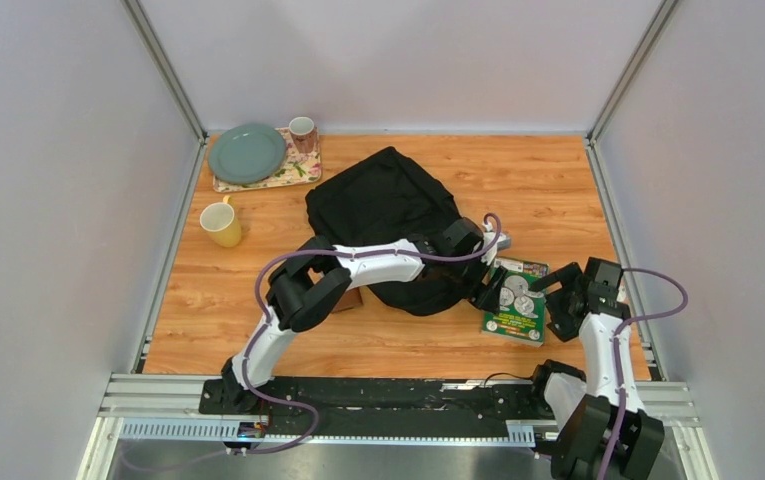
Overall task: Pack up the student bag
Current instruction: Pick up the book from the center of the board.
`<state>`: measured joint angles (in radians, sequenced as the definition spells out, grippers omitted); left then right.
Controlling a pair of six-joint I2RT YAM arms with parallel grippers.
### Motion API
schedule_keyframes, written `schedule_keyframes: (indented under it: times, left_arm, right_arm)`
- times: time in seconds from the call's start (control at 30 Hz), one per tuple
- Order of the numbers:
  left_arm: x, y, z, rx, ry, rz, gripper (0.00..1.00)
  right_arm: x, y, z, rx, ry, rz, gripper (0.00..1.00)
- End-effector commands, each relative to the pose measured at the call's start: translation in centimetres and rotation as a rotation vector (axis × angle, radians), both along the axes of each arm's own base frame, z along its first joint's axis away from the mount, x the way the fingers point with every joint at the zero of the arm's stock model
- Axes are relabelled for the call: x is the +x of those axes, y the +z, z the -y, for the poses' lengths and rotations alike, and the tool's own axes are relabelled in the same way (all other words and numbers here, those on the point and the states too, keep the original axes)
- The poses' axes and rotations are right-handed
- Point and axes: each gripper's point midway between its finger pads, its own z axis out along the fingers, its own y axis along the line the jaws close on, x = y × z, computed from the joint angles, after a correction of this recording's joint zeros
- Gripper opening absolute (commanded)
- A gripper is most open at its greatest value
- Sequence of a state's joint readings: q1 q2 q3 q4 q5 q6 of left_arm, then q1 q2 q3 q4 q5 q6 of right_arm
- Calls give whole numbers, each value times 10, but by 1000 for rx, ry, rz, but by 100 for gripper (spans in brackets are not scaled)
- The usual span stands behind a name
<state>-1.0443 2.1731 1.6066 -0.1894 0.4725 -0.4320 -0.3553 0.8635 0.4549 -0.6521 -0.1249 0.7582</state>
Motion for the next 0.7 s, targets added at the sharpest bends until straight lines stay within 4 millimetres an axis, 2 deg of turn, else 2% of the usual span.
schedule_keyframes:
  times: [0.0,0.03,0.13,0.27,0.43,0.6,0.67]
  left_arm:
    - [2,-12,10,19,13,-41,83]
    - [2,-21,11,35,10,-52,83]
    - [0,-30,12,47,6,-85,83]
    - [-6,-30,18,17,-15,-119,83]
    - [-10,-21,24,-25,-45,-136,80]
    - [-9,-10,30,-56,-67,-123,74]
    - [-8,-8,30,-52,-68,-119,73]
  right_arm:
    - [9,-4,-3,17,43,31,94]
    - [9,-5,-5,26,49,28,94]
    - [10,-10,-11,57,77,21,93]
    - [11,-10,-21,105,104,42,86]
    - [11,-7,-43,212,131,108,66]
    - [13,12,-58,265,184,207,52]
    - [12,23,-61,259,215,244,50]
